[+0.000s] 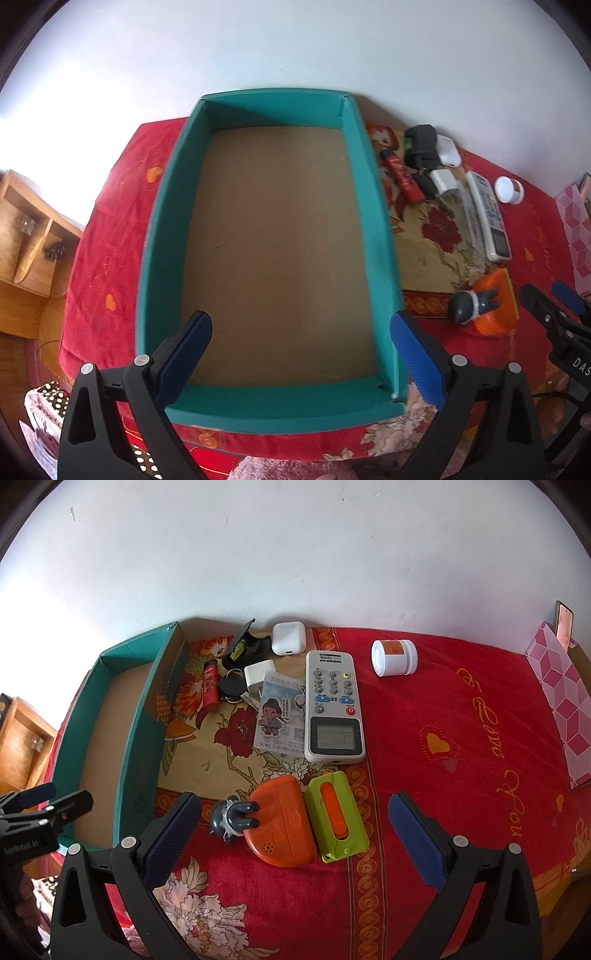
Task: Organize objects
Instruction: 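Move the left gripper toward the teal tray's side wall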
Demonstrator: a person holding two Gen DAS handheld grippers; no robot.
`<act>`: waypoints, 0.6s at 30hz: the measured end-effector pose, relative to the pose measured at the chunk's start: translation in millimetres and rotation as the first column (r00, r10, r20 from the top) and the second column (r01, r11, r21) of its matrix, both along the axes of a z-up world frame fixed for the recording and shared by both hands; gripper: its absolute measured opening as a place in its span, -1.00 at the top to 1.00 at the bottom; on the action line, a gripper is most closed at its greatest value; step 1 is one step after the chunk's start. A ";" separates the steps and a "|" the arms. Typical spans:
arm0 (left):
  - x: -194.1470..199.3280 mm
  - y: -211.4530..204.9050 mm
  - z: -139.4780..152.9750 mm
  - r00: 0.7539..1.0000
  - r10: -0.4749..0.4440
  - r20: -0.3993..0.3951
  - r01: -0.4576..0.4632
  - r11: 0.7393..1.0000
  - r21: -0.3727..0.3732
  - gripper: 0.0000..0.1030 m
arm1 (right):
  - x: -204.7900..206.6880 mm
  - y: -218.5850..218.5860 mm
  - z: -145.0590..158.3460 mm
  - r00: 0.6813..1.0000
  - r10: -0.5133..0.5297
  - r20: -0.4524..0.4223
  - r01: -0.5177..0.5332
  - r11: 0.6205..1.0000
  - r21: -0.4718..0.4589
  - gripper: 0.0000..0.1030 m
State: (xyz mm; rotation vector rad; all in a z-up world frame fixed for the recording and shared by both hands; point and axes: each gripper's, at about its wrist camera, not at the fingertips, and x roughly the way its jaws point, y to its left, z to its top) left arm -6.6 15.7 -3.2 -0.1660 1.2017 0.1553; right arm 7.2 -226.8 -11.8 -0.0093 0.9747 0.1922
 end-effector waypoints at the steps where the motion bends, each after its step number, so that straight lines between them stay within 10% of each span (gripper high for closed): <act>1: -0.2 3.6 -0.3 1.000 0.007 -0.001 -0.007 1.000 0.002 -0.90 | 0.1 2.3 -2.5 1.000 0.000 -0.002 0.000 1.000 -0.006 -1.00; 18: -12.0 47.5 -6.3 0.997 0.073 -0.022 -0.072 0.995 0.071 -0.90 | -0.6 -1.3 -9.2 1.000 -0.024 -0.015 0.024 1.000 -0.020 -1.00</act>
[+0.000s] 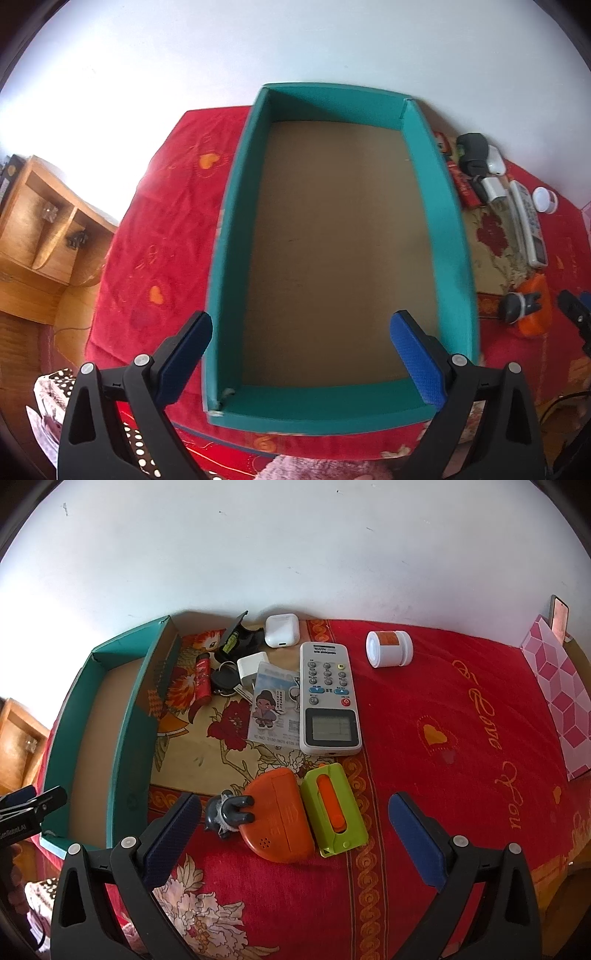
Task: Organize objects
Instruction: 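Move the left gripper toward the teal tray's side wall, then close the left gripper on the teal tray wall to hold it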
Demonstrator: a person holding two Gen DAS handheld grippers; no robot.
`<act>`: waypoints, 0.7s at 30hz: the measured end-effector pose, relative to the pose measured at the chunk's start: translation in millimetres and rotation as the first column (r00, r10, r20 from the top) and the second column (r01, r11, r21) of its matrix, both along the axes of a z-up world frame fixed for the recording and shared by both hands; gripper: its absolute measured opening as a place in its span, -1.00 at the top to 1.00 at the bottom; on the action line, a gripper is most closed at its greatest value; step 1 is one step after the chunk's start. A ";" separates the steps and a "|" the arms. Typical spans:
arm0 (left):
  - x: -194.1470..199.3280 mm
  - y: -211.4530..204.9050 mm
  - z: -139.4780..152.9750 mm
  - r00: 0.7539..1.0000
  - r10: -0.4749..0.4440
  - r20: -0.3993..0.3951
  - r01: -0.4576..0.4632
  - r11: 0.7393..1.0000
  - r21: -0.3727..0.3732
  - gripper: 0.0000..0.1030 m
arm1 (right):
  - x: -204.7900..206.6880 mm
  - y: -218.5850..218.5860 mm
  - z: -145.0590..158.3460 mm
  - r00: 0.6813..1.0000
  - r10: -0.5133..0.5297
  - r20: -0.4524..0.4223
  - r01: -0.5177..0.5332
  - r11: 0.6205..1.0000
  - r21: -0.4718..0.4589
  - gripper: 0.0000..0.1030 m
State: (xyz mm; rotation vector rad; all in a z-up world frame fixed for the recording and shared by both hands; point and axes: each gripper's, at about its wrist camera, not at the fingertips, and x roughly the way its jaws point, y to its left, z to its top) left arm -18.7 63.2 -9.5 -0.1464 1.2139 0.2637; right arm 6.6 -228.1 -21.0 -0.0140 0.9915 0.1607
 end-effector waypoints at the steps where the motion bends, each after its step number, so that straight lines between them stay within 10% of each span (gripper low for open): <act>1: -1.6 2.9 -0.8 1.000 0.005 -0.003 -0.005 1.000 0.004 -0.90 | -0.5 -0.1 -0.4 1.000 -0.002 -0.001 0.002 1.000 0.000 -1.00; 21: -27.5 64.6 -38.0 0.996 0.023 -0.088 -0.022 1.000 0.018 -0.81 | -17.0 -6.9 -18.9 0.993 -0.108 -0.053 0.105 0.993 -0.055 -1.00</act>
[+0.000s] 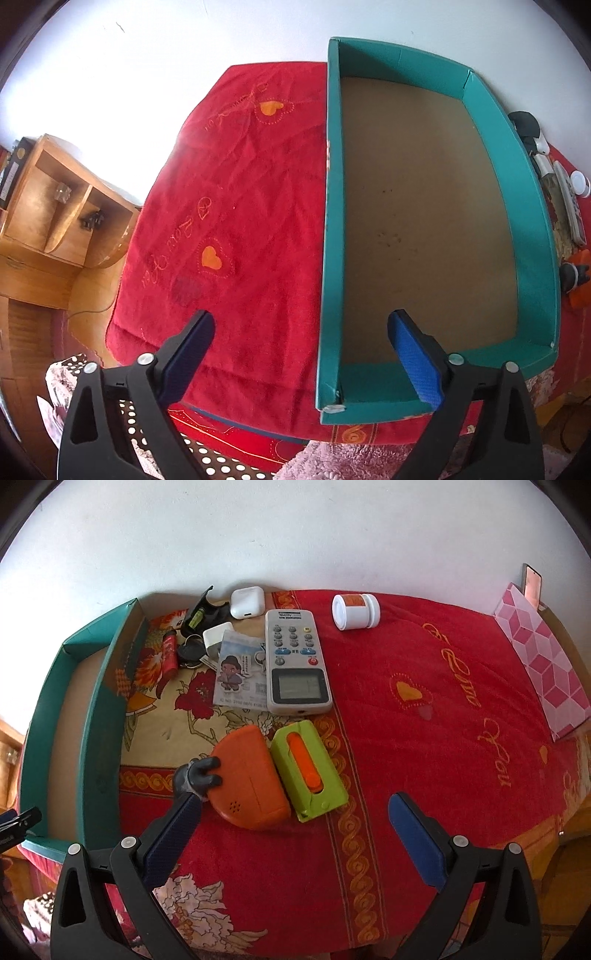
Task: Organize objects
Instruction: 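Close the left gripper on the teal tray wall to hold it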
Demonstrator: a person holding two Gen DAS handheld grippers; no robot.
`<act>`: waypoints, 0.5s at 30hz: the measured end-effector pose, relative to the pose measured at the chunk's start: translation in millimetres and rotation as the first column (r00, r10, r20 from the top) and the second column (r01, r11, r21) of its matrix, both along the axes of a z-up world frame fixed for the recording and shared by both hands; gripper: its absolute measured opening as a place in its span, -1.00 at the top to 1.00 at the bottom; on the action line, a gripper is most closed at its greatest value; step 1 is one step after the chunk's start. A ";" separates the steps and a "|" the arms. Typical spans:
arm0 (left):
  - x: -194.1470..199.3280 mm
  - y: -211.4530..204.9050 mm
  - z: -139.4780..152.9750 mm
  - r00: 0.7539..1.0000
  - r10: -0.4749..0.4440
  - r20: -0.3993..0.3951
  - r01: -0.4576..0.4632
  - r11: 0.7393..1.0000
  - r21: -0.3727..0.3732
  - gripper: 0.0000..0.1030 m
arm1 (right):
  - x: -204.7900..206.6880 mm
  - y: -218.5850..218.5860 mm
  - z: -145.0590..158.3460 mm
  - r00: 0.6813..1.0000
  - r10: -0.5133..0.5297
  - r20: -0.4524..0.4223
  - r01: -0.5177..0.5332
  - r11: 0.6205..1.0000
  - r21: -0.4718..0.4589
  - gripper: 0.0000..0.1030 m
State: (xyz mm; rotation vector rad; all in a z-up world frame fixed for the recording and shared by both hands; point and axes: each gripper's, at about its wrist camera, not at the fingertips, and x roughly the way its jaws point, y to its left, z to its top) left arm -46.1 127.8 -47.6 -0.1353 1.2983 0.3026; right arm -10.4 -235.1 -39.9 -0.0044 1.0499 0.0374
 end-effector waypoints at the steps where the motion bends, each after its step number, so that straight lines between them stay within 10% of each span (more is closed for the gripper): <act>1: 0.1 1.9 -2.3 1.000 -0.008 -0.005 0.008 1.000 -0.007 -0.77 | -2.0 1.9 -0.2 1.000 -0.004 0.000 0.004 1.000 0.000 -1.00; 5: 1.3 4.8 -10.9 0.999 -0.032 -0.018 0.031 0.999 -0.037 -0.68 | -9.6 8.9 -3.6 1.000 -0.011 0.000 0.011 1.000 0.009 -1.00; 15: 4.7 -0.5 -24.9 0.993 -0.118 -0.014 0.116 0.986 -0.124 0.57 | -0.4 6.7 4.8 1.000 -0.013 0.019 0.013 1.000 0.008 -1.00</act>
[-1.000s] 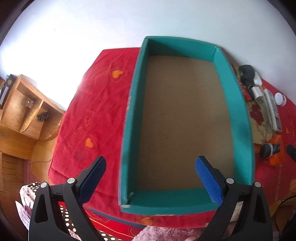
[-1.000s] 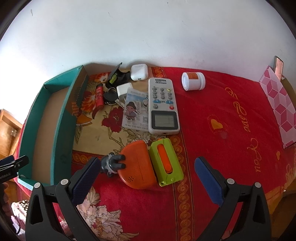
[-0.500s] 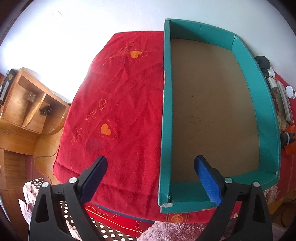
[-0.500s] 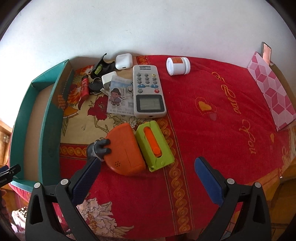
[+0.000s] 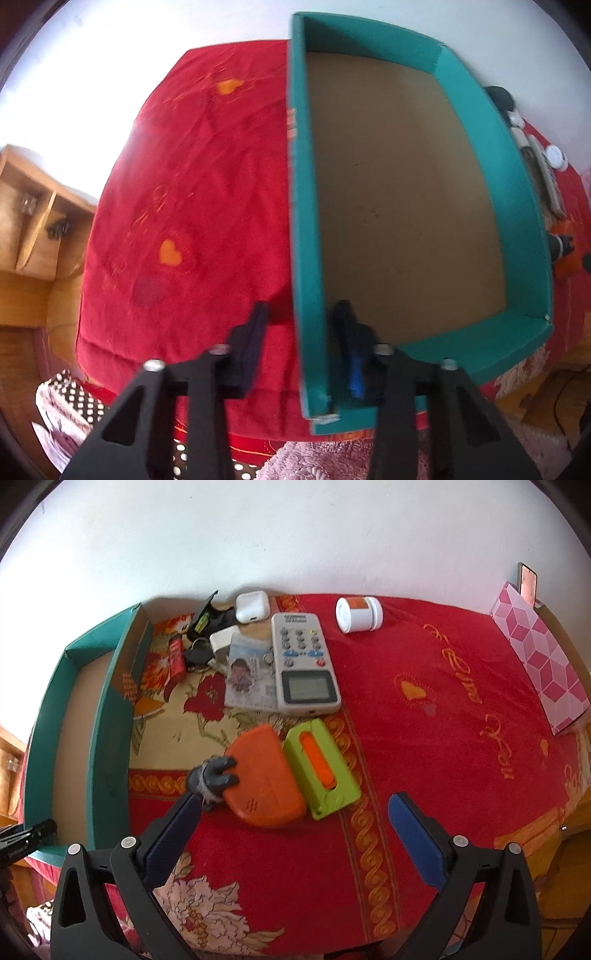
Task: Organize objects
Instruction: 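Close the left gripper on the teal tray wall to hold it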
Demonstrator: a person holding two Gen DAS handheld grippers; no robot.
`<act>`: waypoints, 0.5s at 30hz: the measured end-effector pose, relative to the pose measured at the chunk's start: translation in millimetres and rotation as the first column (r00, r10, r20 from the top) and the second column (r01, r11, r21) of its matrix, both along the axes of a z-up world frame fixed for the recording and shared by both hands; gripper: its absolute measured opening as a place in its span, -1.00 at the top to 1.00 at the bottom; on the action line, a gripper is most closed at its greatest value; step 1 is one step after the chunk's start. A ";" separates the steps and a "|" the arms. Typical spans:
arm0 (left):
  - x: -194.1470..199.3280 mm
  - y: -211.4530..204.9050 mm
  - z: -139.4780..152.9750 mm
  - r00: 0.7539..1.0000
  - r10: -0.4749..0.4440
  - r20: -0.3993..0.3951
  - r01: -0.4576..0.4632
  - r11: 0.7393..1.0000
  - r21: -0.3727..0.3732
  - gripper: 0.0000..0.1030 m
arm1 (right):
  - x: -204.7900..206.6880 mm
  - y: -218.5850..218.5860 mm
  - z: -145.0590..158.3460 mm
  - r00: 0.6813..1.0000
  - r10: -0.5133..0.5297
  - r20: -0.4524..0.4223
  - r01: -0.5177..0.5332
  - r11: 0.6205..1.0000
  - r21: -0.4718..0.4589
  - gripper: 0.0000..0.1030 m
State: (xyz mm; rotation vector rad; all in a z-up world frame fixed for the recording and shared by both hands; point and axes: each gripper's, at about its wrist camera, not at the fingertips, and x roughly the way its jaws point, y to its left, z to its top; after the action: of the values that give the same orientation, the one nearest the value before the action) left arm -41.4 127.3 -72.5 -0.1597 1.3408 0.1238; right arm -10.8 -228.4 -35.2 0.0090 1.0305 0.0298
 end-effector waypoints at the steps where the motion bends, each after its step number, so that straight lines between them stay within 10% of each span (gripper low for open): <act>1: 0.9 -4.2 -0.2 1.000 -0.013 -0.002 0.013 1.000 -0.003 0.69 | 2.7 -1.3 0.2 1.000 0.000 -0.003 0.000 1.000 0.002 -1.00; 15: 5.6 -28.9 -3.8 0.999 -0.044 -0.008 0.044 0.995 0.095 0.79 | 74.0 -23.2 -0.4 0.997 0.067 -0.028 -0.066 0.997 0.027 -0.82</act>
State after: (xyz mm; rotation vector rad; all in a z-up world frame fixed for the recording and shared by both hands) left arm -35.8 98.4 -76.2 -0.0497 1.3410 0.1507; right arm 63.2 -251.6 -35.5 -0.0011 1.0589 0.1040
